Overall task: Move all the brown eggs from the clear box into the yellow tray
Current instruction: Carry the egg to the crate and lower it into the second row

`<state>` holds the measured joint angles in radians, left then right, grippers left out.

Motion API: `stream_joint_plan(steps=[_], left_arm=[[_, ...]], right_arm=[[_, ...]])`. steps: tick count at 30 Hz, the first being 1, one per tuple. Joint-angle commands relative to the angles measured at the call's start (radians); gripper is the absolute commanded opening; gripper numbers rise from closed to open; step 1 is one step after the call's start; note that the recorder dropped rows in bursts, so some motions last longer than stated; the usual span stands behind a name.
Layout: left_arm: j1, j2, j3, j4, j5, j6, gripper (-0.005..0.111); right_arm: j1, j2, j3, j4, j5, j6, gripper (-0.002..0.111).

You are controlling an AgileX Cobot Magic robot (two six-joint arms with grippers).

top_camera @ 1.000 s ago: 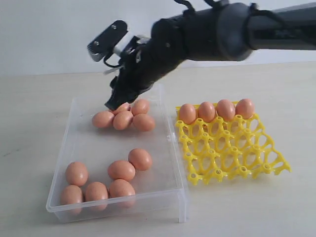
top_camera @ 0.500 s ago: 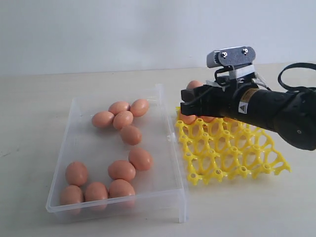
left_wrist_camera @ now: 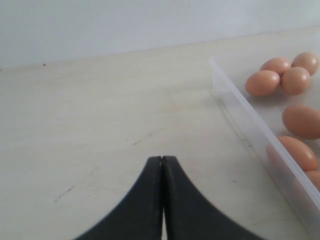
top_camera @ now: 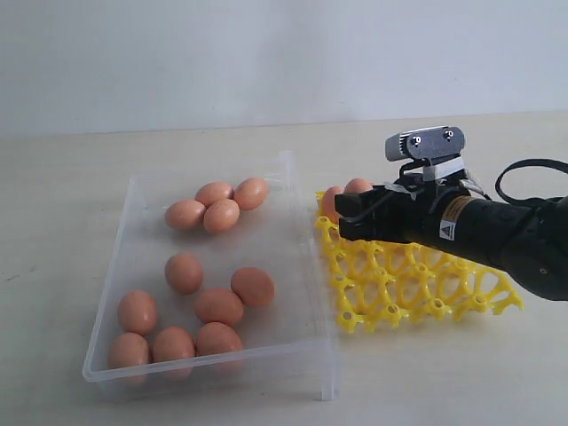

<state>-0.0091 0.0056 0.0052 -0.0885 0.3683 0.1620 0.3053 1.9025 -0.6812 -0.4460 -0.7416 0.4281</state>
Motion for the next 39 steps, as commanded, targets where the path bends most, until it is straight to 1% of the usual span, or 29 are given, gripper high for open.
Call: stream_joint_plan(steps=[1,12,15,18,24,26,28,35,36,39], left_arm=[[-0.001,-0.006,-0.005,-0.004,-0.008,-0.003,0.000],[-0.001,-0.006,-0.005,-0.004,-0.008,-0.003,0.000],[-0.001,-0.006,-0.005,-0.004,-0.008,-0.003,0.000],[-0.001,-0.006,-0.005,-0.004,-0.008,-0.003,0.000],[-0.001,-0.006,-0.005,-0.004,-0.008,-0.003,0.000],[-0.001,-0.006,-0.005,-0.004,-0.008,-0.003,0.000],[-0.001,-0.006,-0.005,-0.004,-0.008,-0.003,0.000],[-0.001,-0.006,-0.005,-0.004,-0.008,-0.003,0.000],[-0.001,-0.006,-0.005,-0.004,-0.008,-0.003,0.000],[-0.001,-0.006,-0.005,-0.004,-0.008,-0.003,0.000]], right_arm=[[-0.005,0.039,0.001,-0.005,-0.058,0.003,0.000],[-0.005,0.090,-0.009,-0.017,-0.100,0.031,0.000],[-0.005,0.090,-0.016,-0.041,-0.100,0.092,0.001],[-0.005,0.090,-0.016,-0.047,-0.103,0.123,0.012],[-0.005,0.090,-0.016,-0.054,-0.096,0.125,0.045],[-0.005,0.090,-0.016,-0.054,-0.096,0.125,0.051],[-0.005,0.090,-0.016,-0.054,-0.096,0.124,0.053],[-0.005,0.034,-0.016,-0.059,-0.063,0.124,0.052],[-0.005,0.011,-0.016,-0.067,-0.043,0.124,0.050],[-0.002,-0.081,-0.025,-0.126,0.034,0.124,0.035]])
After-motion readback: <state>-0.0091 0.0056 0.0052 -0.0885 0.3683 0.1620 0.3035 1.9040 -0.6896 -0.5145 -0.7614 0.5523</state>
